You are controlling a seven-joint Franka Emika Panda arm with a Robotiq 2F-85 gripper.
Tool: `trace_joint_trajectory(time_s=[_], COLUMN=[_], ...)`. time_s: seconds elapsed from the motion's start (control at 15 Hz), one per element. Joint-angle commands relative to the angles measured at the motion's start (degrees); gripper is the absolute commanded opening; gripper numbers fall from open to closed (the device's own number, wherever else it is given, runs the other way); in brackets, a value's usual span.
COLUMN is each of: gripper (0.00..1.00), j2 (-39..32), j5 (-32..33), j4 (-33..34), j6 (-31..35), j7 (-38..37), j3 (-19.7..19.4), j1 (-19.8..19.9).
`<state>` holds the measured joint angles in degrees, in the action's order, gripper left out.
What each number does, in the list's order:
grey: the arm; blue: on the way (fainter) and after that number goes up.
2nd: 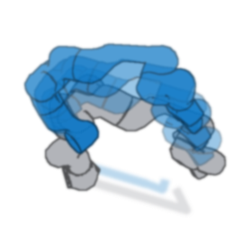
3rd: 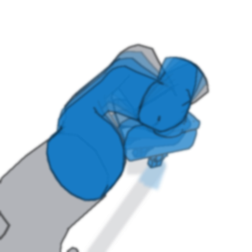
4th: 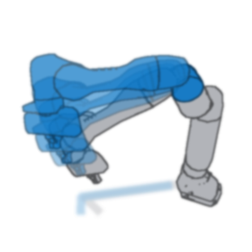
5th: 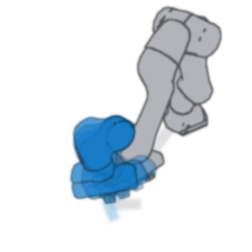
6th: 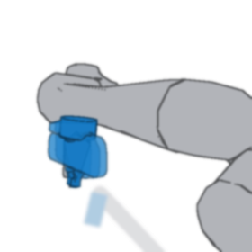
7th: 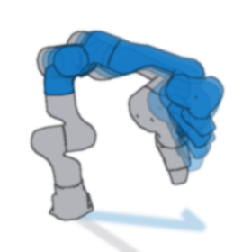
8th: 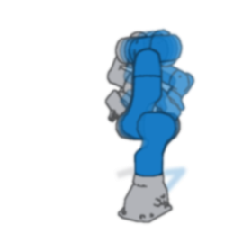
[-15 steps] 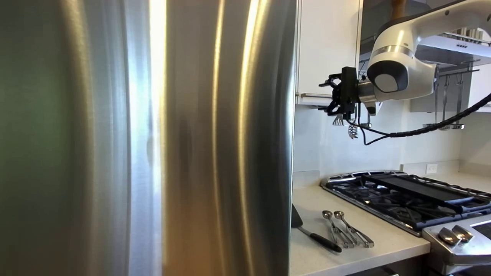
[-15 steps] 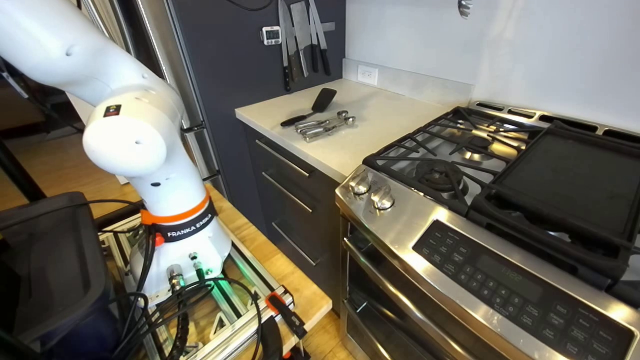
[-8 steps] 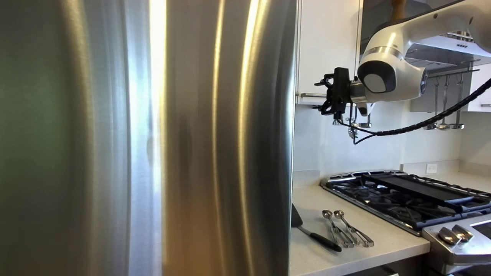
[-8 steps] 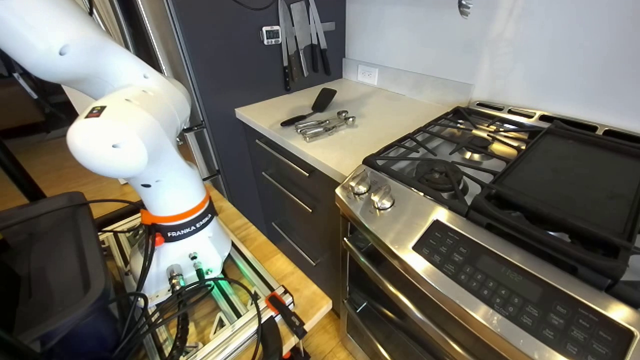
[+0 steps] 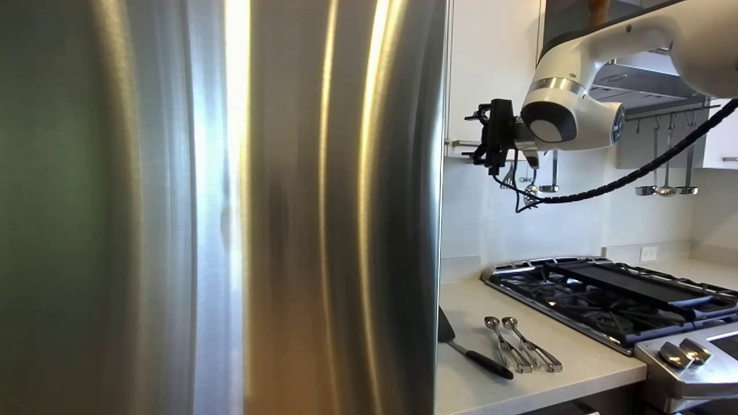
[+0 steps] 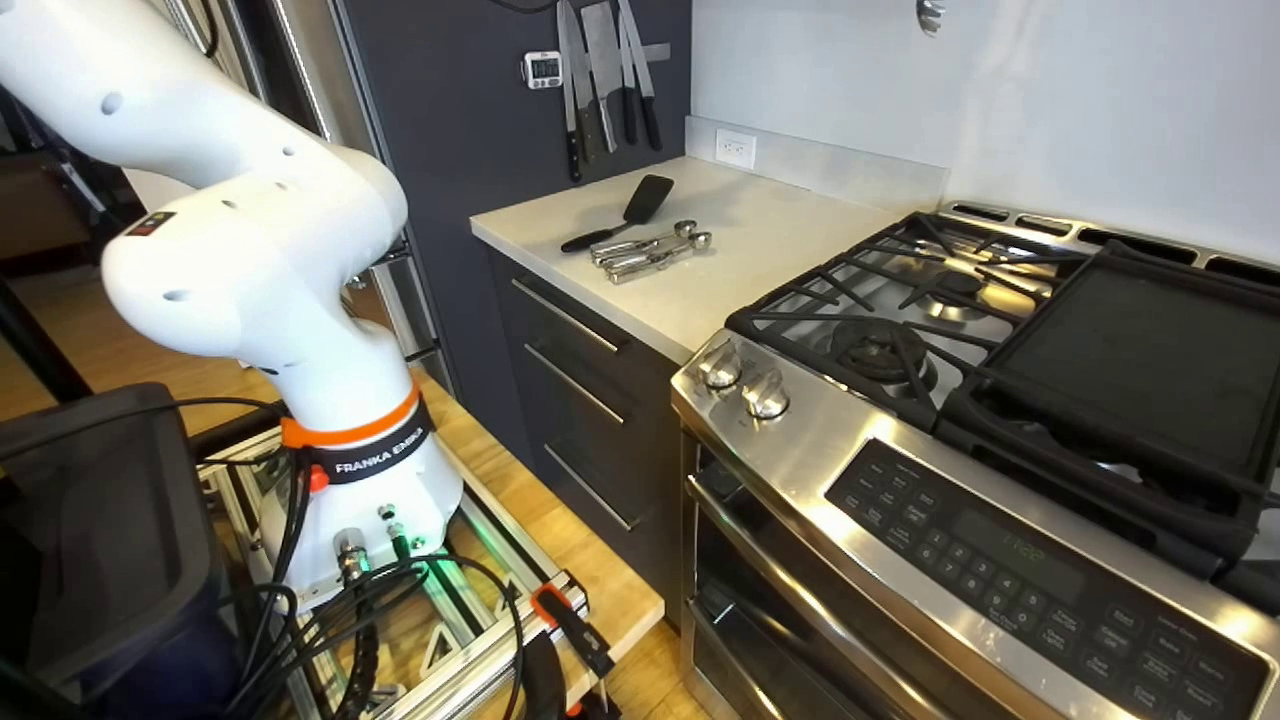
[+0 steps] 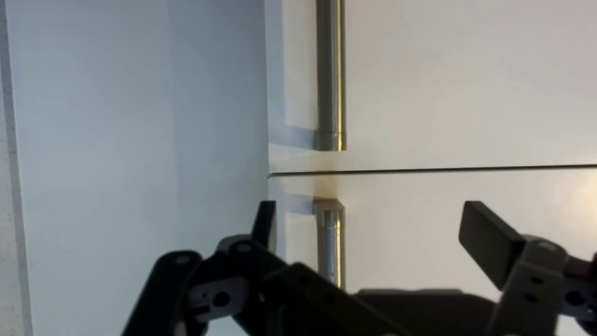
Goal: Open the top right cupboard door
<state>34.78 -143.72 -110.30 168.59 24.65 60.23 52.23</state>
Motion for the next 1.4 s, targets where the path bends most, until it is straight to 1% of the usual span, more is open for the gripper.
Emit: trace_joint_trajectory(time_s=[0.0, 0.27, 0.33, 0.4, 0.47, 0.53, 0.67, 0.8, 0.87, 0.93, 1.0, 1.07, 1.13, 1.2, 1.33], gripper=[1.00, 0.99, 0.96, 0.95, 0.90, 0.82, 0.71, 0.55, 0.50, 0.44, 0.45, 0.39, 0.21, 0.21, 0.06], j2=[4.72, 6.32, 6.00, 6.34, 6.70, 6.90, 7.26, 7.30, 7.47, 7.66, 7.78, 7.83, 7.71, 7.84, 7.67], j5=[0.00, 0.00, 0.18, 0.29, 0.18, 0.22, 0.40, 0.75, 0.76, 0.70, 0.69, 0.76, 0.94, 0.85, 1.21], j4=[0.85, 1.72, 1.92, 2.04, 2.23, 2.40, 2.83, 3.36, 3.45, 3.62, 3.71, 3.72, 3.68, 3.57, 3.46], j6=[-1.64, -1.06, -0.59, -0.55, -0.77, -0.81, -0.89, -0.87, -1.04, -1.19, -1.36, -1.50, -1.62, -1.94, -2.60], j7=[-4.40, -5.17, -4.86, -5.18, -5.38, -5.65, -6.19, -6.88, -7.10, -7.36, -7.62, -7.81, -8.13, -8.32, -8.62], j3=[4.06, 6.53, 7.05, 7.58, 8.00, 8.38, 9.11, 9.83, 10.16, 10.46, 10.66, 10.86, 10.99, 11.03, 10.56], j1=[7.08, 10.62, 10.90, 11.66, 12.44, 13.05, 14.27, 15.32, 15.82, 16.26, 16.54, 16.70, 16.64, 16.68, 16.25])
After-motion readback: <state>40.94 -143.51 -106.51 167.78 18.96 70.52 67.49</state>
